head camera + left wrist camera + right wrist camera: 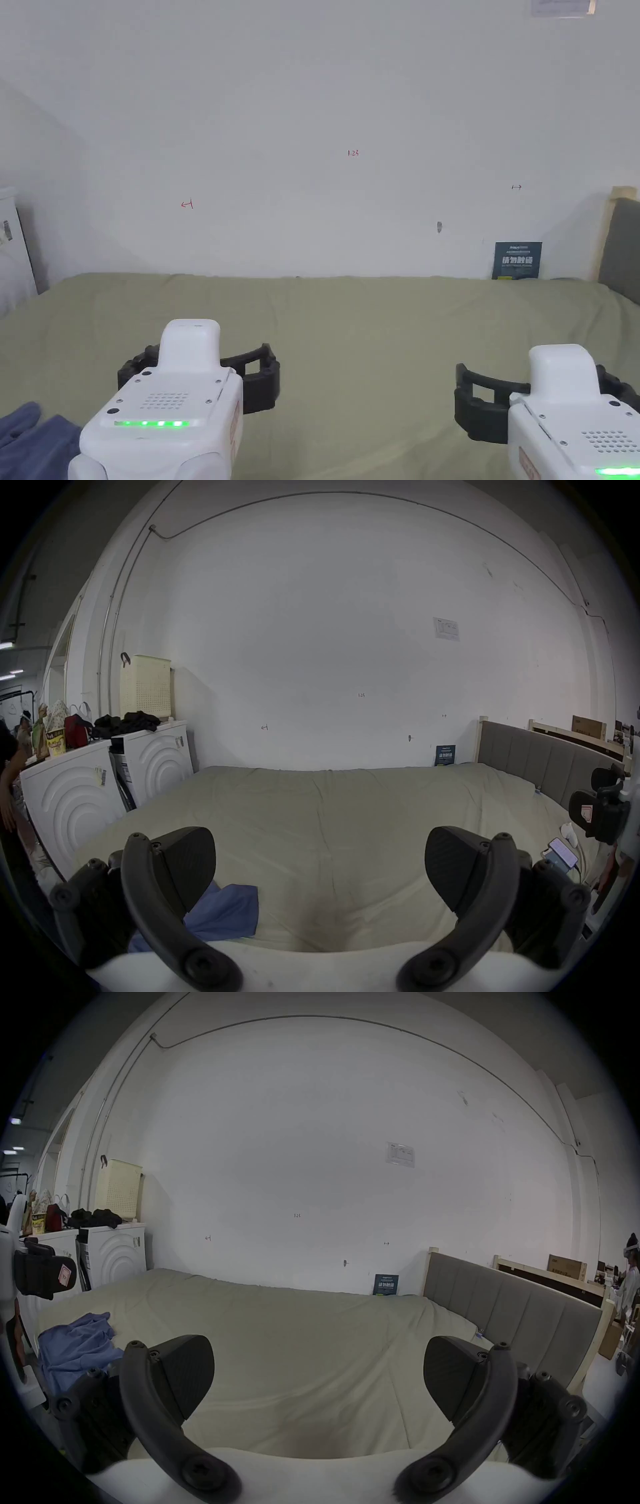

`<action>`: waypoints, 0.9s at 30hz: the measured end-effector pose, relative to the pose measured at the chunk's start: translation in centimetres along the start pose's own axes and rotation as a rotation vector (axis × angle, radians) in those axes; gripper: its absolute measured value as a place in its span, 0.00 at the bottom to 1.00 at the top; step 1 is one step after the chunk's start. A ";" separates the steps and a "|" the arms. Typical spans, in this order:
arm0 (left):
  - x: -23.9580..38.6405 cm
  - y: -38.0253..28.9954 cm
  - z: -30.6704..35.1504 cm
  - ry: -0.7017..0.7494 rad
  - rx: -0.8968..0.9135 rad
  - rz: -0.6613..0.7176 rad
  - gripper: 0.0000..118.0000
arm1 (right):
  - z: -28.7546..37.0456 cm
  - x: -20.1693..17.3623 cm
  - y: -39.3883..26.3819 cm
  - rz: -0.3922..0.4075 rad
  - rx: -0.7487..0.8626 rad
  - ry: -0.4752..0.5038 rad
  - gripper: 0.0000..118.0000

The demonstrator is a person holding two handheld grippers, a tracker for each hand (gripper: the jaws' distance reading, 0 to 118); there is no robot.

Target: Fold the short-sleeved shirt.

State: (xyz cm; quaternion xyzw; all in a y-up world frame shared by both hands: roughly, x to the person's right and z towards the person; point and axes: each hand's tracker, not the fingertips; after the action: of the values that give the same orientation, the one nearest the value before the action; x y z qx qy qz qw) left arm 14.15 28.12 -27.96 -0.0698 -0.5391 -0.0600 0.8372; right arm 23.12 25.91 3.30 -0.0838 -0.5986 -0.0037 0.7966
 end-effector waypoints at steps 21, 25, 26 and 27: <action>-2.4 -0.7 -0.2 0.022 -0.042 0.018 0.01 | -1.9 -0.4 -0.1 -0.018 -0.063 -0.022 0.01; -5.5 -0.9 0.4 0.102 -0.058 0.035 0.01 | -3.2 -3.6 0.2 -0.002 -0.064 0.072 0.01; -6.5 -0.9 0.8 0.129 -0.059 0.039 0.01 | -3.2 -4.9 0.2 -0.004 -0.063 0.114 0.01; -7.6 -1.0 1.3 0.169 -0.064 0.045 0.01 | -3.5 -6.2 0.2 -0.009 -0.065 0.148 0.01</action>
State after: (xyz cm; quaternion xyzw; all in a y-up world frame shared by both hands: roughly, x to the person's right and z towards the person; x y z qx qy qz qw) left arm 9.71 27.54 -34.26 -0.1036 -0.4627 -0.0640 0.8781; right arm 24.73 25.07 -3.62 -0.1064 -0.5381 -0.0330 0.8355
